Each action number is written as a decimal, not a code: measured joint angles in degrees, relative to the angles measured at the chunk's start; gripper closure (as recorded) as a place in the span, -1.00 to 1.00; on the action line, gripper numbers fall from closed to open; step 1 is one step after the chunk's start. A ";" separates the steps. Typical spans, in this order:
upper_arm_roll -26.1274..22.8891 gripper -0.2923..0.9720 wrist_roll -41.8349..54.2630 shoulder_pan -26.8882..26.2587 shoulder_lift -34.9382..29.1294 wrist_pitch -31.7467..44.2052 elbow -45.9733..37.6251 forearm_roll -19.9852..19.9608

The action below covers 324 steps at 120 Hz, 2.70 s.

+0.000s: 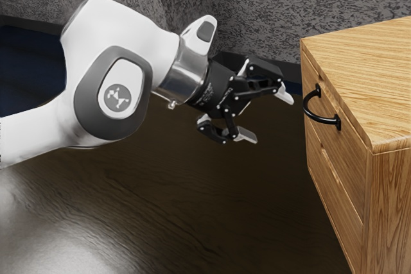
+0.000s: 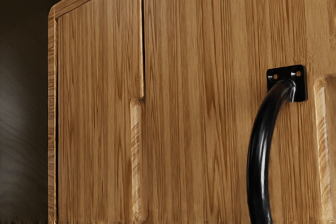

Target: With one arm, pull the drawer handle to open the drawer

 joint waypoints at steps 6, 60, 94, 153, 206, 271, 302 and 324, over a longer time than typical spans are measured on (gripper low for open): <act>-0.07 -0.53 -0.04 -0.19 0.20 -0.45 0.42 0.65; -0.03 -0.53 -0.28 -0.18 2.10 -2.23 4.06 3.51; -0.57 -0.53 -0.36 -0.38 4.24 -2.66 5.89 4.54; -1.26 -0.53 -0.43 -0.47 6.72 -3.71 7.89 5.22; -0.85 -0.53 -0.46 -0.53 8.06 -4.40 7.74 5.53; 2.39 -0.54 -0.48 -0.48 3.08 -5.27 2.46 5.64; 2.59 -0.53 -0.50 0.07 -0.10 -5.34 -0.79 5.52; 3.15 -0.53 -0.49 0.03 -1.38 -5.32 -2.50 5.51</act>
